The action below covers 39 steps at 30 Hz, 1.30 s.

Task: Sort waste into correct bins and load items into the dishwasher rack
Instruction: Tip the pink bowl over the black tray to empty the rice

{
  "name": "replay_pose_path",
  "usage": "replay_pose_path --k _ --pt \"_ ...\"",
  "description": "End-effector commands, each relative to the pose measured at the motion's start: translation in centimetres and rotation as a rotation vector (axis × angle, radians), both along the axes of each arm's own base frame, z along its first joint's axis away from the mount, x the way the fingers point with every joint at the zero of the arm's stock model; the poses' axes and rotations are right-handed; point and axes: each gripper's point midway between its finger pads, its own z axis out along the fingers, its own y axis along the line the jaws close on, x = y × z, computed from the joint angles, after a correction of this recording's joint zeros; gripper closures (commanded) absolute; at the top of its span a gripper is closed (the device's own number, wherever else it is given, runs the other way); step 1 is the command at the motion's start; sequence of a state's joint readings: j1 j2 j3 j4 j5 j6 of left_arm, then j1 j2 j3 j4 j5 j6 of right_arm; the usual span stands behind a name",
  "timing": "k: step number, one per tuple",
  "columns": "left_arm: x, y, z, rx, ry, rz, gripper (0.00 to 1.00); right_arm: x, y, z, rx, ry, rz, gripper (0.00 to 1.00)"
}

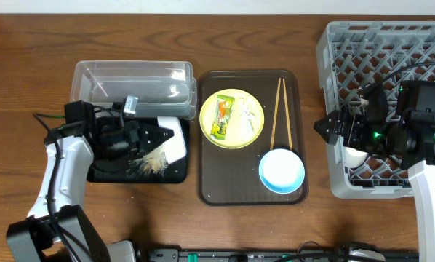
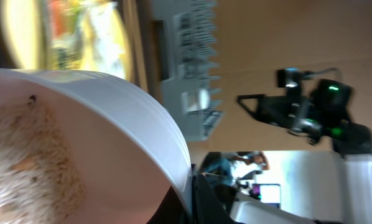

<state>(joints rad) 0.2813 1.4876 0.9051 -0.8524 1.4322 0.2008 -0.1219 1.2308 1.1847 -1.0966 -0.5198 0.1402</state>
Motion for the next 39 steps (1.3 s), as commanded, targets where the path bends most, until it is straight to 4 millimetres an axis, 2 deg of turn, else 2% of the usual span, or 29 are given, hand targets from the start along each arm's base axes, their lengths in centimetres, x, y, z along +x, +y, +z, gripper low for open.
replay_pose_path --k 1,6,10,13,14,16,17,19,20,21,24,25,26,27,28,29,31,33,35,36,37,38,39 --pt "0.1 -0.1 2.1 -0.12 -0.078 -0.007 0.94 0.0 0.1 0.5 -0.007 -0.017 0.017 0.01" --pt "0.4 0.0 1.5 -0.079 -0.1 -0.007 0.94 -0.2 0.2 0.4 -0.006 -0.005 0.017 0.01" --pt "0.3 -0.1 2.1 -0.125 -0.067 -0.004 0.94 -0.2 0.2 0.4 -0.006 -0.005 0.017 0.01" --pt "0.7 0.6 -0.4 0.021 -0.041 0.016 0.94 -0.2 0.2 0.4 -0.006 -0.006 0.017 0.01" --pt "0.6 0.7 -0.2 -0.007 -0.004 0.026 0.94 -0.2 0.2 0.4 -0.006 -0.006 0.017 0.01" --pt "0.2 0.3 2.1 -0.147 0.0 0.019 0.94 -0.2 0.2 0.4 -0.006 -0.003 0.017 0.01" --pt "0.3 0.3 2.2 -0.144 -0.009 0.017 0.94 -0.2 0.2 0.4 -0.007 -0.003 0.017 0.01" --pt "0.4 0.5 0.7 -0.043 -0.048 0.017 0.94 -0.2 0.1 0.3 -0.013 -0.003 0.014 0.01" --pt "0.5 0.9 -0.5 0.023 -0.026 0.025 0.94 -0.2 0.0 0.3 -0.017 -0.003 0.012 0.01" --pt "0.5 1.1 -0.9 0.027 0.02 0.038 0.94 -0.2 -0.1 0.3 -0.021 -0.003 0.01 0.01" --pt "0.2 0.6 1.8 -0.136 -0.033 0.024 0.94 -0.2 -0.1 0.2 -0.023 -0.001 0.009 0.01" --pt "0.5 0.7 1.3 -0.093 -0.074 0.02 0.94 -0.2 -0.1 0.2 -0.024 -0.001 0.009 0.01" --pt "0.8 1.2 -0.7 0.024 -0.049 0.03 0.94 -0.2 -0.2 0.2 -0.026 -0.001 0.008 0.01" --pt "1.0 1.7 -2.3 0.1 0.018 0.053 0.94 -0.1 -0.2 0.3 -0.026 -0.004 0.008 0.01" --pt "1.0 1.9 -2.9 0.105 0.094 0.072 0.94 -0.2 -0.2 0.2 -0.026 -0.003 0.008 0.01" --pt "0.8 1.6 -2.4 0.064 0.108 0.068 0.94 -0.2 -0.2 0.2 -0.026 -0.003 0.008 0.01" --pt "0.4 0.7 1.1 -0.135 0.04 0.035 0.94 -0.2 -0.2 0.2 -0.026 0.001 0.008 0.01" --pt "0.4 0.6 1.5 -0.138 -0.005 0.026 0.94 -0.2 -0.2 0.2 -0.026 0.001 0.008 0.01" --pt "0.8 1.5 -1.8 0.062 0.011 0.044 0.94 -0.2 -0.2 0.2 -0.026 0.0 0.008 0.01" --pt "0.9 2.0 -3.0 0.108 0.097 0.071 0.94 -0.2 -0.2 0.2 -0.026 0.0 0.008 0.01" --pt "0.8 1.9 -2.7 0.046 0.181 0.092 0.94 -0.2 -0.2 0.2 -0.026 0.0 0.008 0.01" --pt "0.7 1.2 0.5 -0.137 0.12 0.064 0.94 -0.3 -0.2 0.2 -0.026 0.002 0.008 0.01" --pt "0.6 1.1 1.3 -0.184 0.122 0.059 0.94 -0.3 -0.2 0.2 -0.026 0.002 0.008 0.01"
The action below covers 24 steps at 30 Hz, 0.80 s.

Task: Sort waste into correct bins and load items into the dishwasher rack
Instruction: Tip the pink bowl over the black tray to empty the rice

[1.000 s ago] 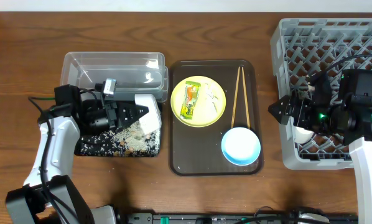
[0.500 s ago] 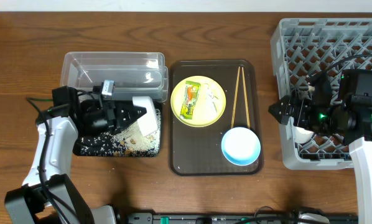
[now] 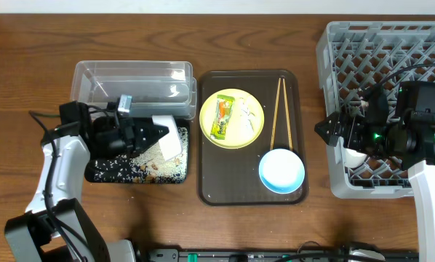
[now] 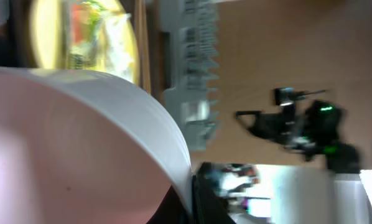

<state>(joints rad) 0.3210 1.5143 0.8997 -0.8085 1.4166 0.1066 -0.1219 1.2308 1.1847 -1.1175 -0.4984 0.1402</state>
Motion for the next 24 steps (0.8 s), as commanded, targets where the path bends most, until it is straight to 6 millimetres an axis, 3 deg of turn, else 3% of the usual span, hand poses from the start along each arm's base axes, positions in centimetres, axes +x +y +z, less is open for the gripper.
replay_pose_path --k 1,3,5,7,10,12,14,16,19,22,24 --pt "-0.2 -0.3 2.5 -0.17 0.015 0.004 0.94 0.1 0.1 0.5 -0.009 -0.021 0.017 0.01" --pt "0.2 0.2 0.9 -0.048 -0.034 0.008 0.94 0.2 0.1 0.5 -0.009 -0.022 0.017 0.01" --pt "0.3 0.8 -0.8 0.005 0.083 0.044 0.94 0.2 0.1 0.6 -0.009 -0.022 0.017 0.01" --pt "0.1 0.2 2.4 -0.181 0.029 0.023 0.94 0.1 0.1 0.5 -0.009 -0.019 0.017 0.01" --pt "0.4 0.4 1.9 -0.113 -0.036 0.017 0.94 0.1 0.1 0.5 -0.009 -0.019 0.017 0.01" --pt "0.4 0.8 0.3 -0.057 0.069 0.047 0.94 0.1 0.1 0.5 -0.008 -0.019 0.017 0.01" --pt "0.0 0.3 2.4 -0.19 0.067 0.03 0.94 0.0 0.1 0.5 -0.008 -0.017 0.017 0.01" --pt "0.1 0.0 2.3 -0.159 0.009 0.014 0.94 0.0 0.1 0.5 -0.008 -0.015 0.017 0.01" --pt "0.1 0.5 -0.5 -0.013 0.083 0.037 0.94 0.0 0.1 0.5 -0.008 -0.017 0.017 0.01" --pt "-0.5 -0.5 2.5 -0.18 0.047 0.004 0.94 -0.1 0.1 0.4 -0.008 -0.011 0.017 0.01" --pt "-0.3 -0.4 1.6 -0.103 -0.022 -0.009 0.94 -0.1 0.1 0.4 -0.008 -0.012 0.017 0.01"
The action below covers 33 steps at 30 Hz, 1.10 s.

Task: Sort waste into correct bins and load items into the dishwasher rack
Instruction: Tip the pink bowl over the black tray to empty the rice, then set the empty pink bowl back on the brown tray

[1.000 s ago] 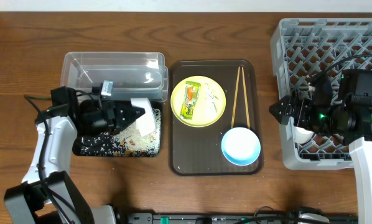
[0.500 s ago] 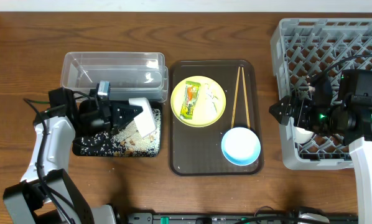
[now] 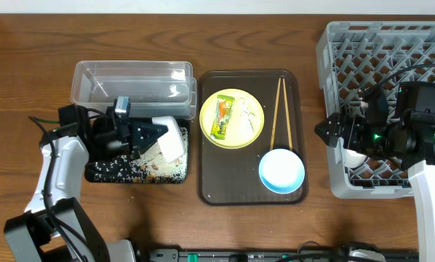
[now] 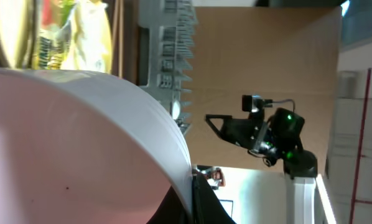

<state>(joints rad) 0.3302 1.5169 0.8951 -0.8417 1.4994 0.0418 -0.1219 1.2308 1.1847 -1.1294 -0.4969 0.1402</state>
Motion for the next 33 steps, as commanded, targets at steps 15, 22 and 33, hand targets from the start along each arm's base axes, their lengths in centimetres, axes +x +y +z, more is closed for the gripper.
replay_pose_path --k 15,22,33 --pt "0.2 -0.4 0.4 -0.017 -0.006 -0.011 0.94 0.1 0.1 0.5 -0.008 -0.021 0.017 0.01" --pt "-1.6 -3.7 -0.5 0.162 -0.034 -0.128 0.94 0.6 0.0 0.7 -0.013 -0.042 0.016 0.01" --pt "-6.1 -14.0 -7.9 0.815 -0.13 -0.405 0.94 1.0 0.0 0.9 -0.016 -0.065 0.016 0.01"
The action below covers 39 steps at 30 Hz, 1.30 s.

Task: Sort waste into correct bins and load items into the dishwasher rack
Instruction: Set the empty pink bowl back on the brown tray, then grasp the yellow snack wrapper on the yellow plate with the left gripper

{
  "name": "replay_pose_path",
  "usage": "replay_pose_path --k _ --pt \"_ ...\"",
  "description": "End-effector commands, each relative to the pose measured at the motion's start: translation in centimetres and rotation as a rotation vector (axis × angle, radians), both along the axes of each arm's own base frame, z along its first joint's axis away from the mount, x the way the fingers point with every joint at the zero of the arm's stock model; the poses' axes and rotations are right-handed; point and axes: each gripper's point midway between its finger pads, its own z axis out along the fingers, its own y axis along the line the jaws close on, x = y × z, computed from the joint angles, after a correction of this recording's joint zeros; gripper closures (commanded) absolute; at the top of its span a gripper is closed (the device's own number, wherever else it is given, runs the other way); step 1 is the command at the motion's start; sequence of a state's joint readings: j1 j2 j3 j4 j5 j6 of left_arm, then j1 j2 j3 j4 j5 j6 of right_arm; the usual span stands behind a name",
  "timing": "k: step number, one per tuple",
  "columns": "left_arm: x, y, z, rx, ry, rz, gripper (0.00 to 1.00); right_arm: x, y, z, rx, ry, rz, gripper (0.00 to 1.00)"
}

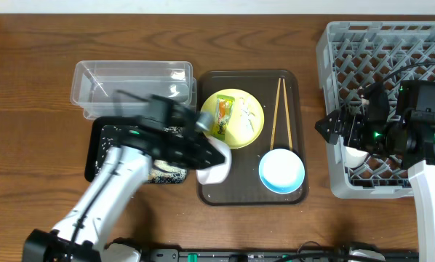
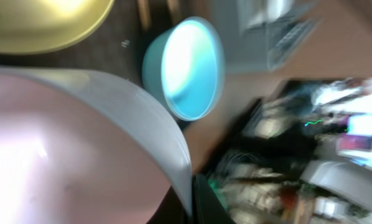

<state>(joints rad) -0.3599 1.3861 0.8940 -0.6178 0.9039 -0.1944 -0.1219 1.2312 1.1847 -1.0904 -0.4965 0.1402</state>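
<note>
My left gripper (image 1: 205,151) is shut on the rim of an empty white bowl (image 1: 216,167), over the lower left of the brown tray (image 1: 290,80). In the left wrist view the white bowl (image 2: 80,143) fills the lower left, its rim pinched at the left gripper (image 2: 191,198). On the tray lie a yellow plate (image 1: 248,116) with wrappers (image 1: 222,120), chopsticks (image 1: 279,113) and a blue bowl (image 1: 281,171). The blue bowl (image 2: 186,68) and yellow plate (image 2: 43,18) also show from the wrist. My right gripper (image 1: 324,128) hovers at the left edge of the grey dish rack (image 1: 385,51).
A clear bin (image 1: 130,78) stands at the back left. In front of it a black bin (image 1: 101,142) holds scattered food scraps. A white item (image 1: 356,156) sits in the rack under the right arm. Bare wooden table lies along the front edge.
My left gripper with the white bowl has gone from over the black bin to over the tray's lower left, beside the blue bowl. The right arm has not moved.
The left gripper first held the white bowl tipped over the black bin with food still in it. Then the bowl was bare and scraps lay in the bin. It stayed there a moment, and now hangs over the tray. The right arm stayed at the rack throughout.
</note>
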Motion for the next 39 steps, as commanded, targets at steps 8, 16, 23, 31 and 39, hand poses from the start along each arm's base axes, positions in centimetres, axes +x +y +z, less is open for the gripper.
replay_pose_path --k 8,16,23,31,39 --pt "-1.0 -2.1 -6.3 0.575 -0.244 0.108 0.75 0.4 0.1 0.7 -0.012 -0.032 0.016 0.01" --pt "-0.3 -5.0 -3.8 0.479 -0.271 0.095 0.51 0.3 0.1 0.6 -0.011 -0.029 0.016 0.01" --pt "4.5 -3.9 0.0 0.438 -0.364 0.183 0.36 0.3 0.1 0.7 -0.012 -0.032 0.016 0.01" --pt "10.5 1.0 -3.9 0.546 -0.403 0.184 0.39 0.5 0.1 0.7 -0.013 -0.038 0.016 0.01" --pt "13.4 0.1 -8.8 0.584 -0.402 0.094 0.4 0.5 0.1 0.7 -0.012 -0.039 0.016 0.01"
